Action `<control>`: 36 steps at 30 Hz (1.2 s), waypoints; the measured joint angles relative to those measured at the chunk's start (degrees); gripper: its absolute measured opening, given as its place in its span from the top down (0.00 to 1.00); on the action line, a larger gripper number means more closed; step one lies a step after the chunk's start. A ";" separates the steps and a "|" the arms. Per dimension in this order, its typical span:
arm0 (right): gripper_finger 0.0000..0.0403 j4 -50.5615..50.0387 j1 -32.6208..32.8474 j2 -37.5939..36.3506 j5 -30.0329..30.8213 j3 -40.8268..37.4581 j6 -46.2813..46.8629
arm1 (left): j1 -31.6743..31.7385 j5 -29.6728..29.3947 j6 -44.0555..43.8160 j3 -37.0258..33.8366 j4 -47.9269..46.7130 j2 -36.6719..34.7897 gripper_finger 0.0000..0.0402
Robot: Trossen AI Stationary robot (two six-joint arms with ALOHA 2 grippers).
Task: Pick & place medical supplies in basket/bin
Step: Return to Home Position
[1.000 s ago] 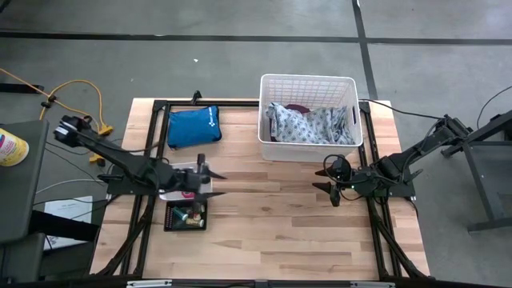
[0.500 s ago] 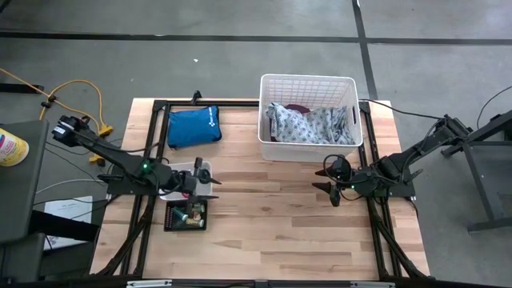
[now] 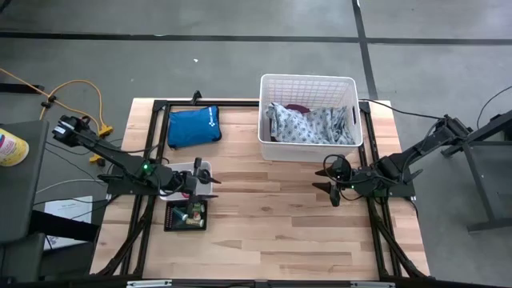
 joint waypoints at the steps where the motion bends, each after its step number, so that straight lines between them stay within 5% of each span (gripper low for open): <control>1: 0.48 -0.02 -0.01 0.00 0.00 0.00 -0.01 | -0.34 0.00 -0.09 0.00 -0.25 0.00 0.50; 11: 0.48 -0.02 0.01 0.00 0.00 0.00 -0.01 | -2.94 -4.60 -0.76 -2.88 -1.78 -5.89 0.50; 21: 0.48 0.00 0.01 0.00 0.00 0.01 0.01 | -2.91 -1.41 2.94 -12.38 5.89 -18.10 0.50; 36: 0.48 -0.02 0.01 0.00 0.00 0.00 0.01 | -2.21 -1.25 3.39 -16.14 5.86 -30.07 0.50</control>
